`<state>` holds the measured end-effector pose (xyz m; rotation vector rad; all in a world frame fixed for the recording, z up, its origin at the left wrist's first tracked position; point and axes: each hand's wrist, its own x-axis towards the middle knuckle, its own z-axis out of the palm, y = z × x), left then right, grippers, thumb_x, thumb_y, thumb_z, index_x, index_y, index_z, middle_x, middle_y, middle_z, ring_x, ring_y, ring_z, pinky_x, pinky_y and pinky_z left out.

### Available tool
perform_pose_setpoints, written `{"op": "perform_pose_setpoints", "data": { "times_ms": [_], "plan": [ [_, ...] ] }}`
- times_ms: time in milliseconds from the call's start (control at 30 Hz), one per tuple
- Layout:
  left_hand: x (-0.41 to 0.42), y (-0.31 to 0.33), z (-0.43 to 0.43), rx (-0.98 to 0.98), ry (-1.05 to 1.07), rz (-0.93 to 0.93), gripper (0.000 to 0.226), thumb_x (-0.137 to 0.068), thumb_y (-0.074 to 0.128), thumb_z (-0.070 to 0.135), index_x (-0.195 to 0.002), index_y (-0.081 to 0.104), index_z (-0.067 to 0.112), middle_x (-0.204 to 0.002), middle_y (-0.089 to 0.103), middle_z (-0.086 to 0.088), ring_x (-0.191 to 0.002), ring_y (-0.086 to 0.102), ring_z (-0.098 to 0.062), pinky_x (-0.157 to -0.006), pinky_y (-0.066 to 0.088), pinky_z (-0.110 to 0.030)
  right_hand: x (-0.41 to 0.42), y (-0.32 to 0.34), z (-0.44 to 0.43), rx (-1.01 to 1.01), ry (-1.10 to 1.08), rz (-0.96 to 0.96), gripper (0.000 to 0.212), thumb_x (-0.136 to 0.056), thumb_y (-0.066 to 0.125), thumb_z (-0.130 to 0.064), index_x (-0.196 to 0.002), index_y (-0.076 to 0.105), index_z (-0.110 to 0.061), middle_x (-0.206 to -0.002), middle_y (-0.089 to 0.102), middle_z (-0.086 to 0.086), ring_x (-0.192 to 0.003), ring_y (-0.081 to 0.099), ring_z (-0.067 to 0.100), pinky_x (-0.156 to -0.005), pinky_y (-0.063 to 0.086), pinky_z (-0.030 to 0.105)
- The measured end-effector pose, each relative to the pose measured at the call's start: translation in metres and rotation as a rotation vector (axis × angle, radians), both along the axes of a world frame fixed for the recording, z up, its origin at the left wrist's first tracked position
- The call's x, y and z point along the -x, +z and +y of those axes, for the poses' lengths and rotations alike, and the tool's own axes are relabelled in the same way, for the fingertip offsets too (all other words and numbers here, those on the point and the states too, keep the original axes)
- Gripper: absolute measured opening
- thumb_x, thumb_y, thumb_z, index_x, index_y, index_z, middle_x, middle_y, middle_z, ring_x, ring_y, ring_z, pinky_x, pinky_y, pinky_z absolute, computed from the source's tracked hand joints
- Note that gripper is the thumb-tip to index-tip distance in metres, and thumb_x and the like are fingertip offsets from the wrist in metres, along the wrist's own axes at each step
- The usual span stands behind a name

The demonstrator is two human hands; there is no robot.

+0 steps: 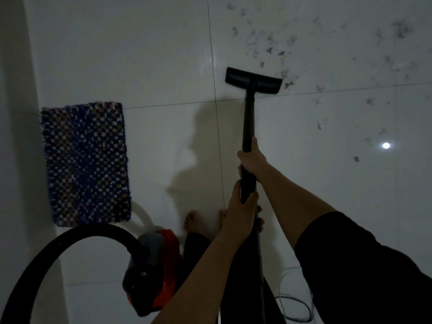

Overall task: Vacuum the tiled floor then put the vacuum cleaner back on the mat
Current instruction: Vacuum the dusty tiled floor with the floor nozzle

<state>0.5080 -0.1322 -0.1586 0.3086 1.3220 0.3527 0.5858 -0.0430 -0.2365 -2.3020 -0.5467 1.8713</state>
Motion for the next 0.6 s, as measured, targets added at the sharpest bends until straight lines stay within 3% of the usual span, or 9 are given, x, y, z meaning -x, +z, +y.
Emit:
{"op": "perform_pose_setpoints", "data": {
  "times_ms": [167,400,600],
  "plan": [
    [0.004,-0.002,0.022,-0.007,0.022,0.016,0.031,-0.099,0.04,0.013,-0.13,0.041,0.02,-0.069,0.046,-0.009,-0.034,0.044,-0.009,-0.035,0.041,-0.02,0.008,-0.005,0.022,-0.004,0.008,0.009,0.076,-0.098,0.046,-0.016,-0.154,-0.002,-0.035,-0.082,0.056,0.011,-0.053,0.052,0.018,-0.046,0.045,0.026],
    [0.023,-0.014,0.062,-0.004,0.02,0.017,0.034,-0.1,0.041,0.017,-0.131,0.039,0.029,-0.069,0.049,-0.008,-0.035,0.044,-0.009,-0.037,0.041,-0.022,0.028,-0.013,0.068,-0.016,0.032,-0.015,0.075,-0.098,0.046,-0.015,-0.153,0.0,-0.036,-0.082,0.058,0.013,-0.052,0.052,0.019,-0.043,0.044,0.026],
    [0.044,-0.025,0.099,-0.01,0.052,-0.001,0.043,-0.1,0.042,0.018,-0.14,0.033,0.033,-0.069,0.051,-0.007,-0.035,0.045,-0.01,-0.038,0.041,-0.021,0.048,-0.022,0.109,-0.044,0.054,-0.009,0.075,-0.099,0.045,-0.014,-0.154,-0.001,-0.035,-0.084,0.057,0.013,-0.051,0.051,0.017,-0.032,0.04,0.017]
  ]
}}
